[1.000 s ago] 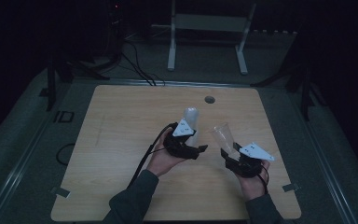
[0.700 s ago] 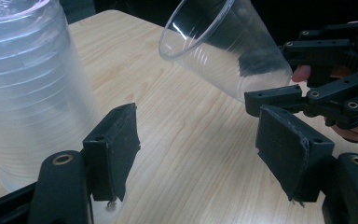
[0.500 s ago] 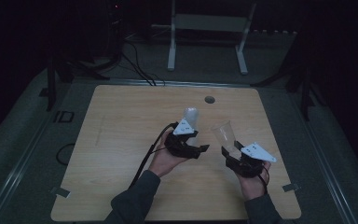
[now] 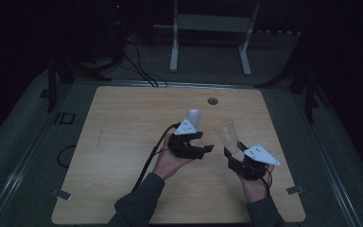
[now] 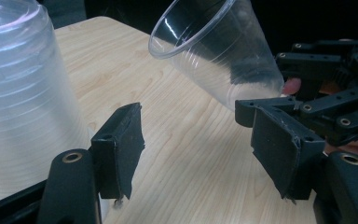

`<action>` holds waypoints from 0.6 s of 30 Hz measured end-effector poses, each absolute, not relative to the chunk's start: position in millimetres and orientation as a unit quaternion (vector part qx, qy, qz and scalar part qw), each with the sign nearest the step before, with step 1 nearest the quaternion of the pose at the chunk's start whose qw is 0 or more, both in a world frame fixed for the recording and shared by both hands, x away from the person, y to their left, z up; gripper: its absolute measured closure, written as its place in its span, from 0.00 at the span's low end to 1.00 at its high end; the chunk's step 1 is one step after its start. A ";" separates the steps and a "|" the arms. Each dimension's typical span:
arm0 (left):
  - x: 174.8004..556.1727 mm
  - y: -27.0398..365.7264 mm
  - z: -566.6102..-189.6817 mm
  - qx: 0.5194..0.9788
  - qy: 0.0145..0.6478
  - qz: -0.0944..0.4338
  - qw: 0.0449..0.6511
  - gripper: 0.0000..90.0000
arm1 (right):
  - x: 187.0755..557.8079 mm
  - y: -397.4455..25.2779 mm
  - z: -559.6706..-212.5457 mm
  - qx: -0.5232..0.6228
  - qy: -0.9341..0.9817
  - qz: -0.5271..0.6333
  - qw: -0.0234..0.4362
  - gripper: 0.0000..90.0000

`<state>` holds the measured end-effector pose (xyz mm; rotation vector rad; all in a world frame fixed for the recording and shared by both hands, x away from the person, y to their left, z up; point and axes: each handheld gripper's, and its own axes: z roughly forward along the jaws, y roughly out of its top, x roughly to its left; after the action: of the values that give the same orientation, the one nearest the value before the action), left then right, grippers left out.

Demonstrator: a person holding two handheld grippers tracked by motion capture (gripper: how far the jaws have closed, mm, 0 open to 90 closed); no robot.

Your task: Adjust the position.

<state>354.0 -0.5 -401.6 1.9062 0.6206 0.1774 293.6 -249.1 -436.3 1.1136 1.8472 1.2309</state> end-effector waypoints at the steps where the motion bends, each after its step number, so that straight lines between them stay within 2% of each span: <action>1: 354.3 -0.2 -401.4 0.798 0.263 0.073 0.538 0.38 | 293.3 -249.0 -436.2 0.426 0.702 0.470 0.324 0.47; 18: 358.6 -0.8 -396.6 0.774 0.287 0.061 0.561 0.35 | 291.3 -247.9 -434.3 0.432 0.684 0.484 0.334 0.47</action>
<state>358.6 -0.8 -396.6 1.8232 0.6771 0.1428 291.3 -247.9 -434.3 1.1288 1.7860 1.2624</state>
